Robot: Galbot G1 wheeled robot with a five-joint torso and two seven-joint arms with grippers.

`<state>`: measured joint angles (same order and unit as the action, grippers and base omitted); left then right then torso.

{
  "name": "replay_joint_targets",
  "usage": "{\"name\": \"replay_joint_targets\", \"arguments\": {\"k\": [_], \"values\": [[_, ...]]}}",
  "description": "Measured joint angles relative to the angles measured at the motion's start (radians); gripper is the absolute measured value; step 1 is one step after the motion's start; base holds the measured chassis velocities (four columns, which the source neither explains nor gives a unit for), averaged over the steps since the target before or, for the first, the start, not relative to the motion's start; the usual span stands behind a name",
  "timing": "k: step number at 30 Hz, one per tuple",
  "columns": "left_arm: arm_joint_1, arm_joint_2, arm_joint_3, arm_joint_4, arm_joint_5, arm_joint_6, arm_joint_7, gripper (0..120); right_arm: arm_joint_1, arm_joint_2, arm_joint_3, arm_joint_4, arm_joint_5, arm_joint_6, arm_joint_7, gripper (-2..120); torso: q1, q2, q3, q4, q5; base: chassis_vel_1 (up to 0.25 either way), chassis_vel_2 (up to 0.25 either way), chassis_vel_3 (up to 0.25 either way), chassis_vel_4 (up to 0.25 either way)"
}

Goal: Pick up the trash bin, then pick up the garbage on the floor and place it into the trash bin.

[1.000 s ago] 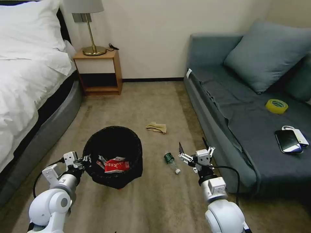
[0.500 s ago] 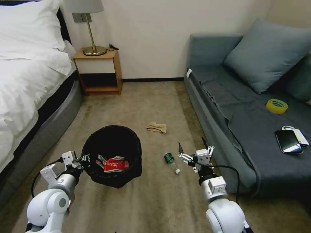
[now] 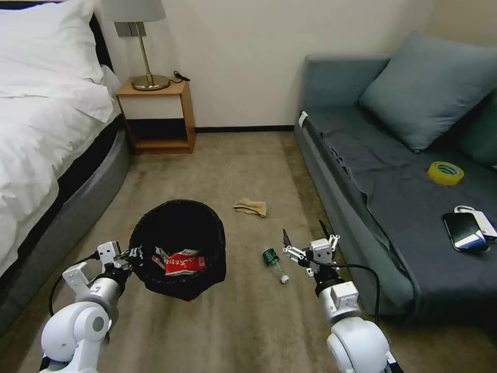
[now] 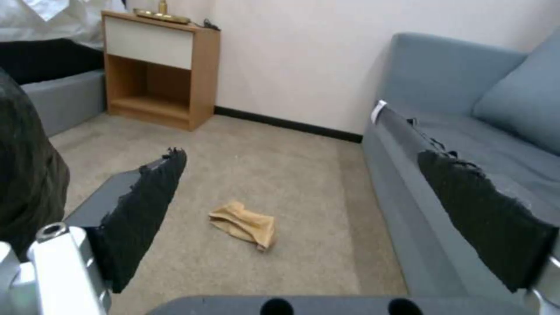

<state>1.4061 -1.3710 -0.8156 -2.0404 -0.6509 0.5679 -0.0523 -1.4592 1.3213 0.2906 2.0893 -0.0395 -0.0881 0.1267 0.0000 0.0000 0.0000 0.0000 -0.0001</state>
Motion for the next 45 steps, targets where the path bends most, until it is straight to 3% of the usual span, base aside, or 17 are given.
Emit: {"name": "replay_joint_targets", "arguments": {"k": [33, 45], "values": [[-0.003, 0.014, -0.011, 0.009, -0.02, 0.001, 0.004, 4, 0.022, 0.004, -0.02, -0.047, 0.004, -0.017, -0.003, 100, 0.0, 0.0, 0.0, 0.0, 0.0, -0.028, 0.032, 0.03, -0.033], [-0.022, 0.018, -0.022, 0.03, -0.017, -0.008, 0.009, 4, 0.095, -0.012, -0.074, -0.159, 0.058, -0.017, 0.028, 100, 0.0, 0.0, 0.0, -0.0001, 0.0, -0.052, 0.047, 0.057, -0.062]]}}
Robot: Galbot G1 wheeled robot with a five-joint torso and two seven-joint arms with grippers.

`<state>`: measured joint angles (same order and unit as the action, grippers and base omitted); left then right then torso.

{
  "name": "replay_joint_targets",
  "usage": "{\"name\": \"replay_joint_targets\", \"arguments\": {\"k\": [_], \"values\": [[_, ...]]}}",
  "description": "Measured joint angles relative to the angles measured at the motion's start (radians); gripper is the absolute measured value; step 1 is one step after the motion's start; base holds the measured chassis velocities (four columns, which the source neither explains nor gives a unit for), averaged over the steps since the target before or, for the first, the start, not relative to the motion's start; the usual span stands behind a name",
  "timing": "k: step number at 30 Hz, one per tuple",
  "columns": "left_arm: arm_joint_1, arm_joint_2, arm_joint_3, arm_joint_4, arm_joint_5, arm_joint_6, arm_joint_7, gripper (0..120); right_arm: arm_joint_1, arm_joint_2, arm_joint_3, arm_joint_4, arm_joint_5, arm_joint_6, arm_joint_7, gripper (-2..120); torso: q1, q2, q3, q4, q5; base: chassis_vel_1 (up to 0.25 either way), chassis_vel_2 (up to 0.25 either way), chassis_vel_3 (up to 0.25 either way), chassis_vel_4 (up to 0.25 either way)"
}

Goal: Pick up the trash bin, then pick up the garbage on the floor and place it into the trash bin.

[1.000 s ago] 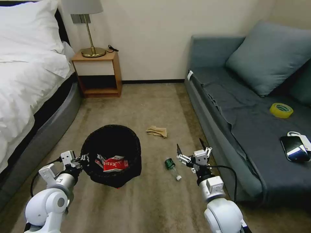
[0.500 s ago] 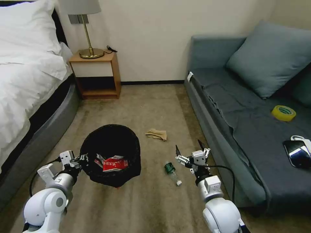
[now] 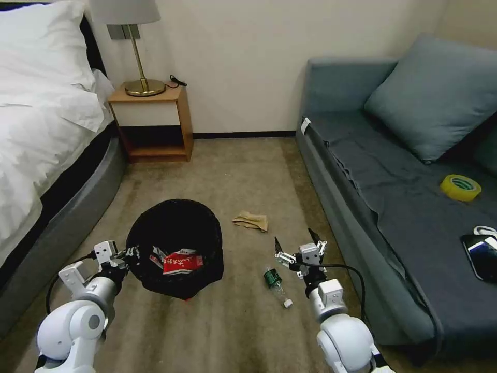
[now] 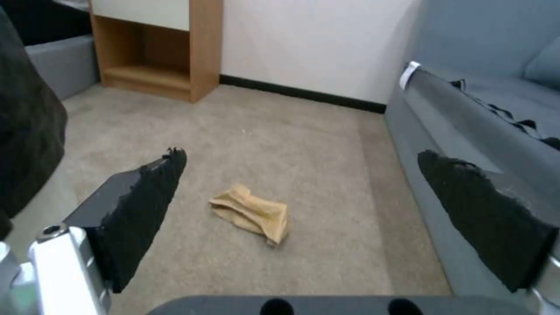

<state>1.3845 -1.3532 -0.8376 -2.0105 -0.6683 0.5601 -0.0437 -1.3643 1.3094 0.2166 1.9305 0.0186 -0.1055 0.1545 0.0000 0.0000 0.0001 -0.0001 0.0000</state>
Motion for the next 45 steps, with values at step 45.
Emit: {"name": "replay_joint_targets", "arguments": {"k": [45], "values": [[0.005, 0.026, -0.079, 0.041, 0.072, -0.055, 0.079, 4, 0.776, -0.324, -0.699, -0.607, 0.892, -0.575, -0.194, 100, 0.0, 0.0, 0.0, 0.0, -0.0001, -0.001, 0.001, 0.001, -0.001]]}}
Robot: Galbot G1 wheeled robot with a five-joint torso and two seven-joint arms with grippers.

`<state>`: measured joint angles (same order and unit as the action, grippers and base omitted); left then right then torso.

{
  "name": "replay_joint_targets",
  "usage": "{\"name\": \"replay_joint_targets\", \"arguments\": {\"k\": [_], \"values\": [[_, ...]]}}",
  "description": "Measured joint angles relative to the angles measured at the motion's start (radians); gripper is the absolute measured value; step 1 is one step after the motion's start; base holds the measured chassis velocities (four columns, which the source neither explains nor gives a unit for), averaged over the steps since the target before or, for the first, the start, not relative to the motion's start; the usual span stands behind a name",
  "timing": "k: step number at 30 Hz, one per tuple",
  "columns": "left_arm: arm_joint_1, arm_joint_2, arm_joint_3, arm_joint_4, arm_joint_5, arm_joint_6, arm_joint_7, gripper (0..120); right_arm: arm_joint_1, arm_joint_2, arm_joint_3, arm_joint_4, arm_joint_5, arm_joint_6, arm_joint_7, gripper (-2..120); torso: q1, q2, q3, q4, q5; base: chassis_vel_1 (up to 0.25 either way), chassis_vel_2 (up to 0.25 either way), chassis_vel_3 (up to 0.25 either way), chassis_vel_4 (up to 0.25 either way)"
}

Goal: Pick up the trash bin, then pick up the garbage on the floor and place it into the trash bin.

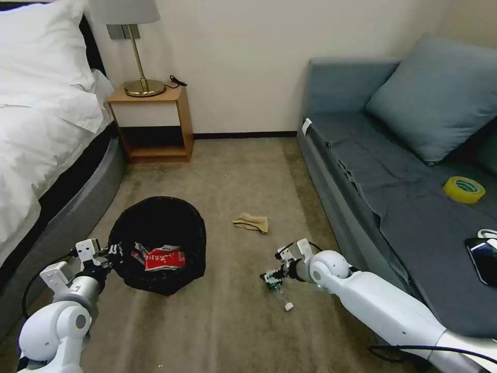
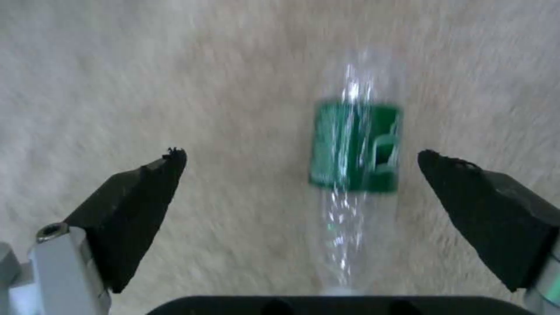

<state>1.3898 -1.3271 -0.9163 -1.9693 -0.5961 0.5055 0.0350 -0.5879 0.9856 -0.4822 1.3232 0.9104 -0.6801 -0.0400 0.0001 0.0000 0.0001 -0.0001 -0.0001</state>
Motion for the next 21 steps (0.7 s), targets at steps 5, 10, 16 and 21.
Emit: {"name": "replay_joint_targets", "arguments": {"k": [5, 10, 16, 21], "values": [[0.003, 0.008, -0.018, 0.014, -0.007, -0.004, 0.004, 4, 0.004, 0.043, -0.028, -0.098, -0.055, 0.034, -0.044, 100, 0.0, 0.0, 0.0, 0.0, 0.0, 0.0, 0.0, 0.0, 0.0], [0.005, 0.02, -0.03, 0.024, -0.013, -0.007, 0.008, 4, 0.004, 0.084, -0.035, -0.169, -0.115, 0.062, -0.069, 100, 0.0, 0.0, 0.0, 0.0, 0.0, 0.0, 0.0, 0.0, 0.0], [0.004, 0.028, -0.034, 0.031, -0.017, -0.008, 0.01, 4, 0.004, 0.114, -0.032, -0.213, -0.16, 0.086, -0.081, 100, 0.0, 0.0, 0.0, 0.0002, 0.0001, 0.0, 0.0, 0.0, 0.0], [0.0, 0.029, -0.029, 0.037, -0.016, -0.009, 0.011, 4, 0.004, 0.128, -0.027, -0.254, -0.2, 0.109, -0.097, 99, 0.0, 0.0, 0.0, 0.0, 0.0, 0.0, 0.0, 0.0, 0.0]]}}
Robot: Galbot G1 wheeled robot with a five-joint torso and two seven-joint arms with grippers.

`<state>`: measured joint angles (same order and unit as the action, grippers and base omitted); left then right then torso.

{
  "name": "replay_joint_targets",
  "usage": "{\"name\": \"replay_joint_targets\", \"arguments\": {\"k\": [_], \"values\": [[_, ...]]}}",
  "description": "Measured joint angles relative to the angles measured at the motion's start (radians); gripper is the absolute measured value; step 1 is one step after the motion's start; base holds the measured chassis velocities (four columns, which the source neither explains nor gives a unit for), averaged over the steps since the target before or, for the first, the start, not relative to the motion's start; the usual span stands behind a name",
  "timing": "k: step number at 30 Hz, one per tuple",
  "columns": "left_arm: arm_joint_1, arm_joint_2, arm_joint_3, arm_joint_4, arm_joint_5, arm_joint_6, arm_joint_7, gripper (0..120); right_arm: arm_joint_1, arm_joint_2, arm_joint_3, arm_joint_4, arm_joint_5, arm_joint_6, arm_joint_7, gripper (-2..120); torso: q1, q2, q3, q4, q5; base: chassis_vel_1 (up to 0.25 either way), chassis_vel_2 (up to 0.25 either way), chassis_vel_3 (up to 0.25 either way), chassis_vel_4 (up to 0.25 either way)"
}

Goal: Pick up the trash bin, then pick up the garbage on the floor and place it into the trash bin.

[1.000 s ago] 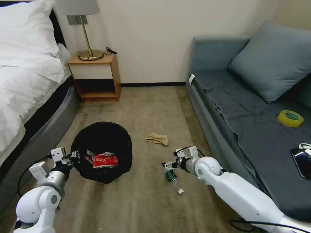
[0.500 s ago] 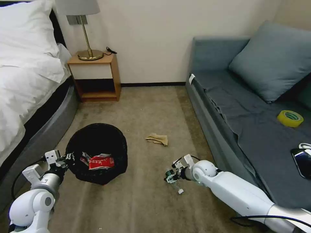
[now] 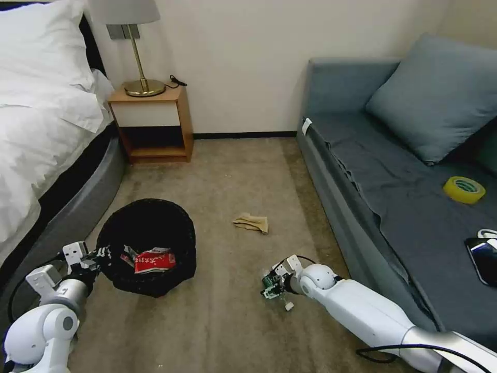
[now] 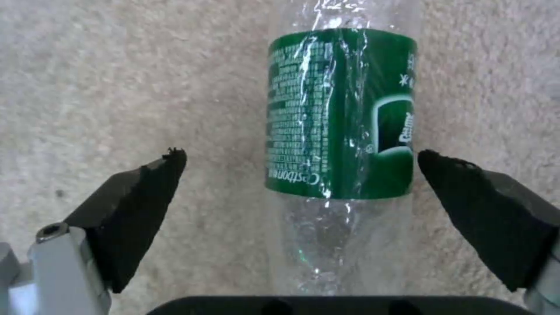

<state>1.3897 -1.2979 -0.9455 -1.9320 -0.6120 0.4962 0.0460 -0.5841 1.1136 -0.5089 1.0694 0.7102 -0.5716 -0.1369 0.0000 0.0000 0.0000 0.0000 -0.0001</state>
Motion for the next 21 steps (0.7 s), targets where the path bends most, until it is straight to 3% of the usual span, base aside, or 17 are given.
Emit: {"name": "replay_joint_targets", "arguments": {"k": [9, 15, 17, 21], "values": [[-0.005, -0.003, 0.004, 0.001, 0.002, 0.0, 0.0, 4, -0.014, 0.019, 0.019, -0.013, -0.033, 0.019, 0.001, 65, 0.0, 0.0, 0.0, 0.0001, 0.0002, 0.0, 0.0, 0.0, 0.0], [-0.002, -0.007, 0.004, -0.005, 0.003, 0.0, 0.0, 4, -0.017, 0.02, 0.027, -0.013, -0.042, 0.029, -0.001, 48, 0.0, 0.0, 0.0, 0.0, 0.0001, 0.0, 0.0, 0.0, 0.0], [-0.001, -0.01, 0.004, -0.008, 0.005, 0.0, -0.001, 4, -0.019, 0.023, 0.04, -0.016, -0.053, 0.037, -0.002, 36, 0.0, 0.0, 0.0, 0.0, 0.0001, 0.0, 0.0, 0.0, 0.0], [0.002, -0.013, 0.004, -0.011, 0.006, 0.001, -0.001, 4, -0.029, 0.023, 0.07, -0.009, -0.057, 0.043, 0.005, 26, 0.0, 0.0, 0.0, 0.0, 0.0001, 0.0, 0.0, 0.0, 0.0]]}}
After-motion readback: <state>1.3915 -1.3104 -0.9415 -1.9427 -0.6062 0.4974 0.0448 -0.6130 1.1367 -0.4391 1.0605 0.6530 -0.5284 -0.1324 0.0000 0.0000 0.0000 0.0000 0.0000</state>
